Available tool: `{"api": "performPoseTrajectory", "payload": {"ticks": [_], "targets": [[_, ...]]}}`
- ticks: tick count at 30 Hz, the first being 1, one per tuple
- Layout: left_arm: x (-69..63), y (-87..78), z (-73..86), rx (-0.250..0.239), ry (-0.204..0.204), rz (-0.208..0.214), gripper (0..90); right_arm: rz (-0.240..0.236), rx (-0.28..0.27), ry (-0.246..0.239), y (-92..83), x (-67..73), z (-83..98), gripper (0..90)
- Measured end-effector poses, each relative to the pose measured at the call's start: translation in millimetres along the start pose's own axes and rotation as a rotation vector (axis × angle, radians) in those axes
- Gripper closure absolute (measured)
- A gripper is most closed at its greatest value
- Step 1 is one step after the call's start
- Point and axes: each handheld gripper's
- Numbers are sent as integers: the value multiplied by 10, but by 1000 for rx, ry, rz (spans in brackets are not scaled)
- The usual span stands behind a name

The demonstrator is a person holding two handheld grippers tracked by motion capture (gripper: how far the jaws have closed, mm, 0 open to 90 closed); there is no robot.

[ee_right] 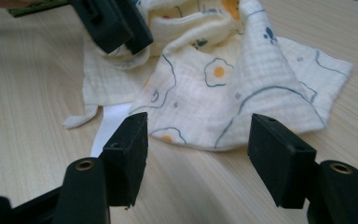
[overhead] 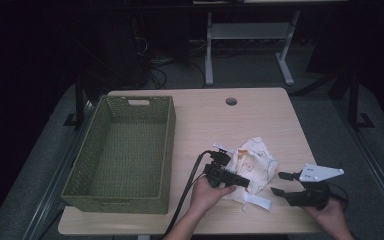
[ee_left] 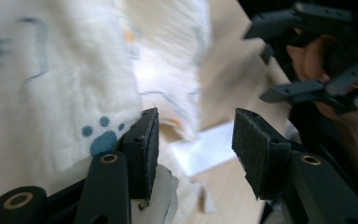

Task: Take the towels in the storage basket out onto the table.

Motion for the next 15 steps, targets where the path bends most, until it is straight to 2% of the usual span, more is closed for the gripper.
{"api": "performPoseTrajectory", "payload": {"ticks": [4,6,9,15], "targets": [[134,-141,44,-12,-21,-33,507,-41,37,-17,121,41,-72,428],[186,-211,50,-30,-33,-64,507,-69,50,-30,185,59,-98,468],[264,-314,43,-64,-50,-83,502,-112,88,-45,315,97,-142,506],[279,-391,43,-92,-55,-74,485,-124,159,-66,576,103,-169,549]]}}
Point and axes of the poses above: each handheld gripper's, and its own axes: y roughly forward along the jaws, z roughly out of its underside, x roughly to its left, and after that the axes turned 10 degrees about y, right-handed
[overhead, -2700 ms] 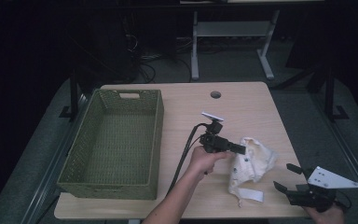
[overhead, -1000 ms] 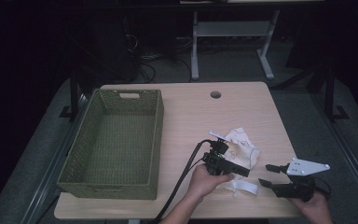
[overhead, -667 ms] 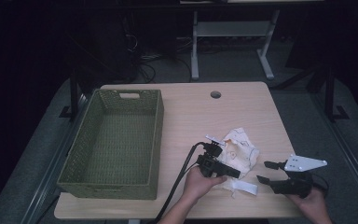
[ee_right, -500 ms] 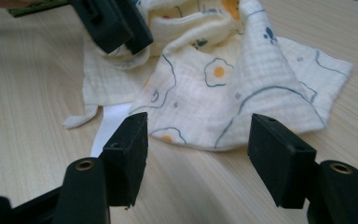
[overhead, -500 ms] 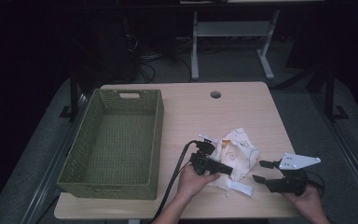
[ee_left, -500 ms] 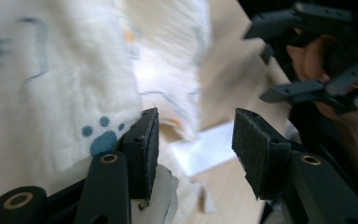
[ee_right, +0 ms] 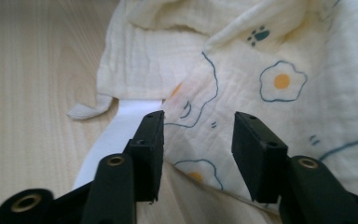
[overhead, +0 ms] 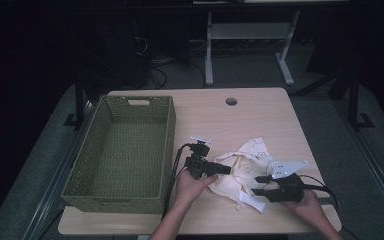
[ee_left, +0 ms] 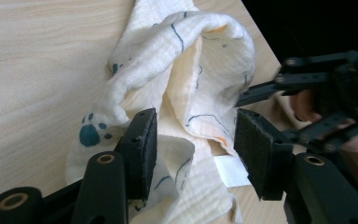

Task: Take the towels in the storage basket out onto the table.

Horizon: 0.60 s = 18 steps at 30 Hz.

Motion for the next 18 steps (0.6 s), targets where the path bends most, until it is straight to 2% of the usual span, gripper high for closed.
{"api": "performPoseTrajectory", "payload": {"ticks": [3,5,9,10,14,16,18], "targets": [[-2,-16,16,-8,1,1,481,21,34,-9,66,-14,8,615],[4,-15,24,0,2,-5,478,21,33,-1,67,-20,6,667],[22,-17,43,8,5,-30,460,16,40,-8,55,-32,6,838],[30,-14,54,12,7,-38,456,15,43,-11,51,-32,6,857],[46,18,94,33,24,-86,458,30,60,-11,10,-48,15,873],[65,39,113,49,30,-103,492,33,57,-10,-22,-60,44,873],[74,67,127,67,46,-136,573,29,53,5,-61,-75,84,873]]}}
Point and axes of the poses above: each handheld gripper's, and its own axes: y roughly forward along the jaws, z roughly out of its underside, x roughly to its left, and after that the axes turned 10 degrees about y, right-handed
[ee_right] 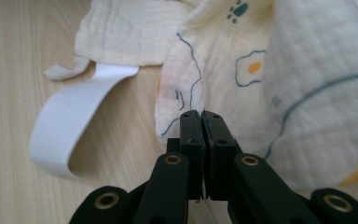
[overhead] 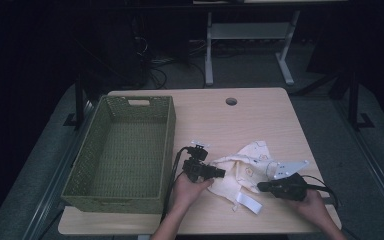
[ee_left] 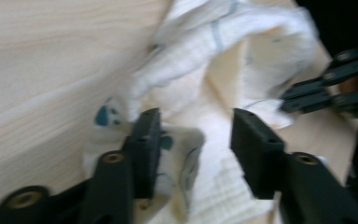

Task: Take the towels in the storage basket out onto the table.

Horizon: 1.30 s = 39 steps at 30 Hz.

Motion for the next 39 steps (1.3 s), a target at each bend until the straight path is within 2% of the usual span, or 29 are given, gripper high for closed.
{"api": "performPoseTrajectory", "payload": {"ticks": [2,4,6,8,10,12,14,16,20,21,23,25,26,30,31,34,39], "targets": [[5,18,5,8,10,-29,666,2,-5,14,-36,-18,40,873],[0,44,3,18,17,-43,713,1,-10,15,-58,-37,67,873],[-12,63,7,34,43,-58,763,-1,-12,25,-76,-49,86,873],[-18,75,15,37,54,-53,839,-2,-13,10,-81,-48,85,860],[-27,87,18,42,67,-44,860,-13,-36,-6,-99,-38,81,714],[-27,85,19,44,73,-42,864,-40,-45,-19,-99,-35,65,609],[-21,75,16,47,81,-44,866,-46,-29,-45,-83,-34,47,554],[-13,72,14,47,81,-41,866,-60,-28,-48,-63,-25,46,540],[-20,82,11,42,78,-35,866,-67,-19,-54,-9,-23,49,586],[-22,85,11,42,81,-35,866,-68,-20,-52,-5,-19,49,624],[-22,87,10,41,84,-32,867,-37,-28,-62,-2,0,57,718],[-20,86,10,42,89,-29,870,-40,-23,-54,-8,-2,56,843],[-20,85,9,40,88,-27,871,-42,-19,-51,-14,-2,59,874],[-27,67,-7,46,109,-20,872,-39,8,-44,-64,9,74,889],[-42,64,-13,33,103,-12,872,-43,12,-41,-85,13,88,890],[-76,35,-40,25,118,4,872,-56,7,-24,-175,45,158,890],[-125,-10,-86,6,136,58,871,-74,-49,-13,-391,158,266,890]]}}
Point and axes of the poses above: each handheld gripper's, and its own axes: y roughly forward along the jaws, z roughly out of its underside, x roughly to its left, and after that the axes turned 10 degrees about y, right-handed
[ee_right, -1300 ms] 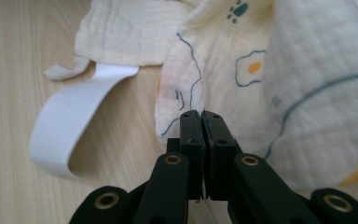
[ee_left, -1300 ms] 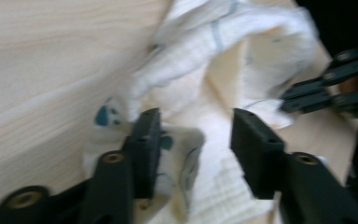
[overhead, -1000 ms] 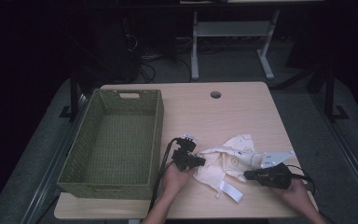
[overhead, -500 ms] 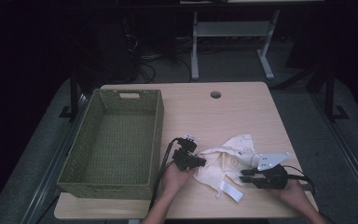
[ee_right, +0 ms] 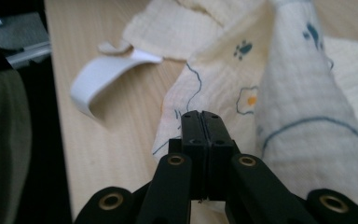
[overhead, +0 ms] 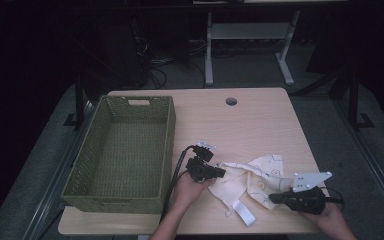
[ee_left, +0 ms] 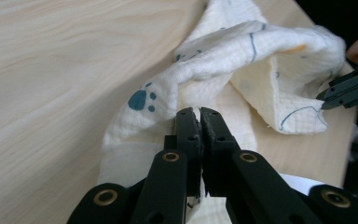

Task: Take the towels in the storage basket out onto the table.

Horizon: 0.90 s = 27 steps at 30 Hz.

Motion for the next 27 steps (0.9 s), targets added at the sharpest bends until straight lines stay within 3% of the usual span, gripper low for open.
{"api": "performPoseTrajectory", "payload": {"ticks": [3,6,11,13,19,27], "targets": [[-25,-52,-48,-28,21,26,871,0,-36,-2,-127,57,-32,890],[-17,-143,-105,-85,12,45,871,-3,-73,-10,-245,75,-121,890],[40,-262,-194,-149,-1,6,871,43,-115,-21,-407,27,-296,890],[54,-278,-212,-153,-4,-12,871,47,-125,-24,-452,16,-344,890],[67,-296,-233,-181,-10,-32,871,61,-131,-20,-488,34,-343,890],[159,-325,-280,-212,-41,-60,871,79,-136,-4,-521,-44,-385,890]]}}
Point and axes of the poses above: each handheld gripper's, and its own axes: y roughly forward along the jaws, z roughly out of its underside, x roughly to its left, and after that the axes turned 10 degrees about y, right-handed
